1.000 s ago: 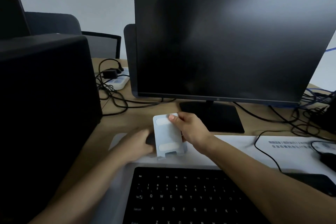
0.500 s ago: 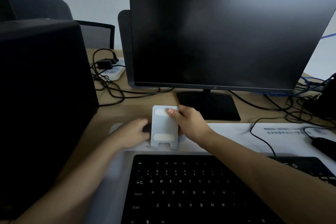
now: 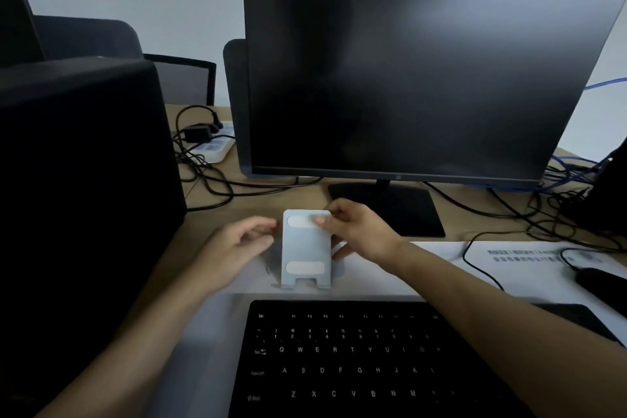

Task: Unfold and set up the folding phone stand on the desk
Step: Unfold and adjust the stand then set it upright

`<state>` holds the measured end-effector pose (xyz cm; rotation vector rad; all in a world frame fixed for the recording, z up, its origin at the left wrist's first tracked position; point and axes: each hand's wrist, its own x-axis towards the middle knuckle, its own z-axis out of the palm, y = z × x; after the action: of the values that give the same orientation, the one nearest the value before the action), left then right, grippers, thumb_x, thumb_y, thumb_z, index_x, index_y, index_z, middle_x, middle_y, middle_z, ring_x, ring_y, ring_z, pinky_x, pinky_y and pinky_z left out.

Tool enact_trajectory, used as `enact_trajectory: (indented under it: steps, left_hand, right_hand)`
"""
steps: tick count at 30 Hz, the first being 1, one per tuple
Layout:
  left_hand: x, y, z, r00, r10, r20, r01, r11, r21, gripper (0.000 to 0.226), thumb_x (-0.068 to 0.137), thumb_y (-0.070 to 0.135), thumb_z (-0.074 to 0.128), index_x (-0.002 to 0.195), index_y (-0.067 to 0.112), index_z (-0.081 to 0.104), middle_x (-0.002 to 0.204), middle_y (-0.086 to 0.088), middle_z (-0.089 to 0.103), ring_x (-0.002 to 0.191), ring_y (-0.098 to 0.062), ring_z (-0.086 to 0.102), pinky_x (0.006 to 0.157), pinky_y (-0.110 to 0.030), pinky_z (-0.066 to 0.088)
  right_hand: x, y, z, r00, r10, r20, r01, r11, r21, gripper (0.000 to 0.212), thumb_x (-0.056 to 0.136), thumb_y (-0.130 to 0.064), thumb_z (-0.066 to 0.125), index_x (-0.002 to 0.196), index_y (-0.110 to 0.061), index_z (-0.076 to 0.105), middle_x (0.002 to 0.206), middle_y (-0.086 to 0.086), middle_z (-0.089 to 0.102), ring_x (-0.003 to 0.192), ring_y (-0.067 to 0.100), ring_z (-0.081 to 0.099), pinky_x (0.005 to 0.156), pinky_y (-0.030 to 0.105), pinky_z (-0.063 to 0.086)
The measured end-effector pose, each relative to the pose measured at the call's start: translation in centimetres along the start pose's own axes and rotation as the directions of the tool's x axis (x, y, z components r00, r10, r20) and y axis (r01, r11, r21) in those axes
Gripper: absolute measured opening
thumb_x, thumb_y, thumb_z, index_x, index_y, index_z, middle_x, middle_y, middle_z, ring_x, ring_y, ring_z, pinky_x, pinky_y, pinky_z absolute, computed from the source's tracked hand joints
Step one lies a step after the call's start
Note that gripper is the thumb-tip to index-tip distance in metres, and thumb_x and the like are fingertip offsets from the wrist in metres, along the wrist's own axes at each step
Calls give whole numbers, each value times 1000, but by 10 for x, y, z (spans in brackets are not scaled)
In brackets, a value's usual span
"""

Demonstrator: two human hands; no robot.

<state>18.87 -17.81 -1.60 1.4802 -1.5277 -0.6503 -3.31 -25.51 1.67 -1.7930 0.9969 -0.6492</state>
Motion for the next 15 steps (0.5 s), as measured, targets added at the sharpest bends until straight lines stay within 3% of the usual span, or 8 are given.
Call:
enact_trajectory:
  steps: [3, 6, 8, 10, 12, 15]
  left_hand:
    - [-3, 8, -7, 997, -14, 79, 4, 993, 122, 28, 87, 14, 65, 109, 31, 64, 103, 13, 65, 93, 1, 61, 78, -14, 44]
    - [1, 14, -18, 996, -3, -91, 3, 1000, -5, 24, 91, 10, 58, 104, 29, 65, 102, 10, 68, 86, -2, 65, 71, -17, 44]
    - [1, 16, -29, 970, -52, -238, 23, 992, -124, 25, 93, 12, 55, 96, 35, 65, 100, 8, 70, 82, -5, 66, 66, -21, 46]
    - [1, 14, -34, 952, -88, -294, 43, 987, -154, 25, 92, 15, 57, 92, 39, 65, 97, 6, 70, 83, -10, 66, 64, -23, 48]
    - [1, 11, -30, 957, -113, -266, 84, 990, -117, 22, 91, 19, 59, 92, 40, 65, 96, 7, 69, 84, -12, 67, 61, -21, 50]
    - [1, 9, -17, 964, -169, -207, 148, 983, -111, 16, 88, 25, 62, 100, 35, 66, 101, 6, 69, 85, -18, 67, 65, -33, 56]
  right_hand:
    - [3, -6, -3, 998, -24, 60, 23, 1000, 16, 28, 93, -22, 63, 99, 5, 62, 87, 14, 67, 65, 16, 68, 56, 30, 59]
    - [14, -17, 6, 999, -54, -1, 54, 991, 121, 18, 93, -17, 63, 94, 1, 61, 87, 17, 68, 64, 22, 70, 51, 29, 58]
    - [22, -23, 14, 997, -69, -17, 71, 991, 116, 11, 93, -18, 62, 90, -8, 61, 87, 16, 70, 65, 23, 71, 52, 30, 58]
    - [29, -27, 22, 997, -83, -2, 83, 992, 93, 13, 93, -18, 61, 91, -6, 60, 85, 14, 70, 61, 19, 71, 50, 29, 57]
    - [33, -27, 27, 996, -92, 17, 90, 992, 88, 18, 93, -19, 61, 96, -1, 59, 86, 14, 70, 61, 17, 71, 50, 28, 58]
    - [35, -25, 28, 994, -102, 36, 99, 993, 71, 20, 93, -23, 61, 99, -4, 61, 92, 13, 71, 66, 16, 72, 54, 29, 59]
